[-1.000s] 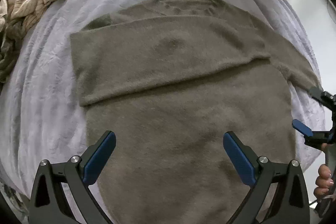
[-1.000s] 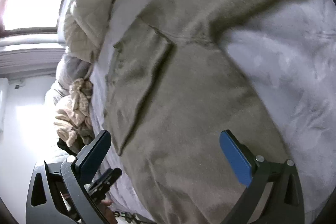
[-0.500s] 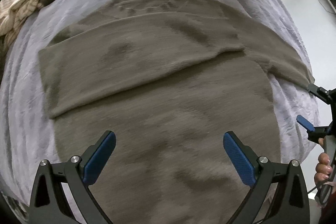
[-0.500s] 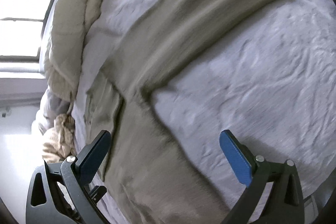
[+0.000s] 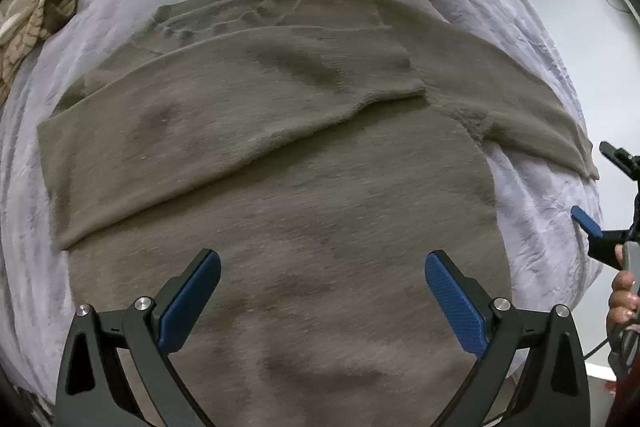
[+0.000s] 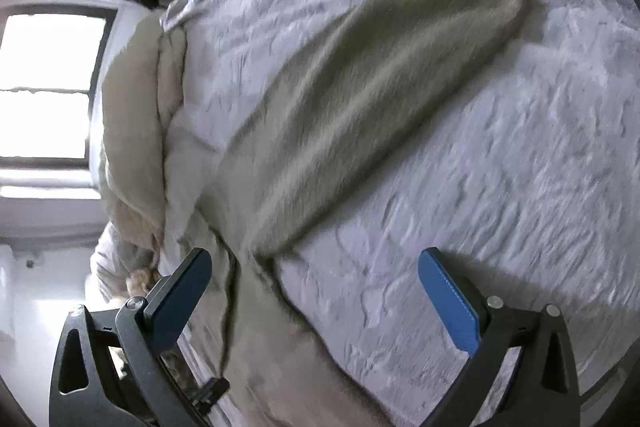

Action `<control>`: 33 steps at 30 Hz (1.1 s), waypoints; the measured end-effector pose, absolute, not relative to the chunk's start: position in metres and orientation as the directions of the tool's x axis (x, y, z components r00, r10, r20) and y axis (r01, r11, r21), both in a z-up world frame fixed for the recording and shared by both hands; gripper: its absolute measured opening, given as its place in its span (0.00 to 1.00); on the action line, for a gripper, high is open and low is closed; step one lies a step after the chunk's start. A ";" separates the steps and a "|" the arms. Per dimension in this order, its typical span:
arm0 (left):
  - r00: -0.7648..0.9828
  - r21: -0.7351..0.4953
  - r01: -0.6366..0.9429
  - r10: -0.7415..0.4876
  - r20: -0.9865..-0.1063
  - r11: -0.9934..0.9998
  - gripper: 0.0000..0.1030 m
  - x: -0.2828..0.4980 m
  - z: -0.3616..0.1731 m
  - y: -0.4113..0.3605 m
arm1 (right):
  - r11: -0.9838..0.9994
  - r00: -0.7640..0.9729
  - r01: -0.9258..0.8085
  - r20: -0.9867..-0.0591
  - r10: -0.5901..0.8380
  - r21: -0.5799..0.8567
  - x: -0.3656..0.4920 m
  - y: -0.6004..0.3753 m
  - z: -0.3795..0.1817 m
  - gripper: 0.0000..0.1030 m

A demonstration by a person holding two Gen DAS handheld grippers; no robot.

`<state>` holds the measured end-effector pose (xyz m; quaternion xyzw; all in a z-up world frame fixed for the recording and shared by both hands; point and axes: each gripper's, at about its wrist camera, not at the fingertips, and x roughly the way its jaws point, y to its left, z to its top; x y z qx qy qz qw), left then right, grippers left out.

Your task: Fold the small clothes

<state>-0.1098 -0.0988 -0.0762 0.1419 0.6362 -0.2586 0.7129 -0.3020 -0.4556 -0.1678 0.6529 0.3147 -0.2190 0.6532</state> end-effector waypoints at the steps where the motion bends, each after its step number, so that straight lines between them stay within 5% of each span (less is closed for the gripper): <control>1: 0.057 -0.126 0.552 -0.188 -0.981 0.824 0.99 -0.111 -0.077 -0.102 | 0.041 0.713 0.692 -0.691 0.116 0.721 -0.303 -0.459 -0.168 1.00; 20: 0.055 -0.144 0.562 -0.211 -0.976 0.814 0.99 -0.112 -0.087 -0.144 | -0.200 0.753 0.624 -0.650 -0.106 0.755 -0.358 -0.545 -0.210 0.94; 24: 0.055 -0.142 0.562 -0.208 -0.977 0.815 0.99 -0.111 -0.090 -0.150 | -0.261 0.789 0.557 -0.601 -0.128 0.788 -0.363 -0.556 -0.222 0.75; 26: 0.058 -0.142 0.560 -0.210 -0.976 0.817 0.99 -0.111 -0.091 -0.151 | -0.285 0.815 0.515 -0.565 -0.131 0.809 -0.364 -0.559 -0.227 0.50; 27: 0.060 -0.143 0.557 -0.211 -0.976 0.818 0.99 -0.111 -0.091 -0.151 | -0.297 0.827 0.494 -0.547 -0.130 0.817 -0.364 -0.560 -0.229 0.26; 28: 0.061 -0.143 0.555 -0.212 -0.975 0.820 0.99 -0.111 -0.091 -0.151 | -0.311 0.840 0.473 -0.529 -0.123 0.824 -0.364 -0.560 -0.232 0.12; 33: 0.079 -0.151 0.530 -0.225 -0.971 0.834 0.99 -0.105 -0.086 -0.139 | -0.268 0.896 0.393 -0.432 -0.102 0.879 -0.344 -0.557 -0.217 0.11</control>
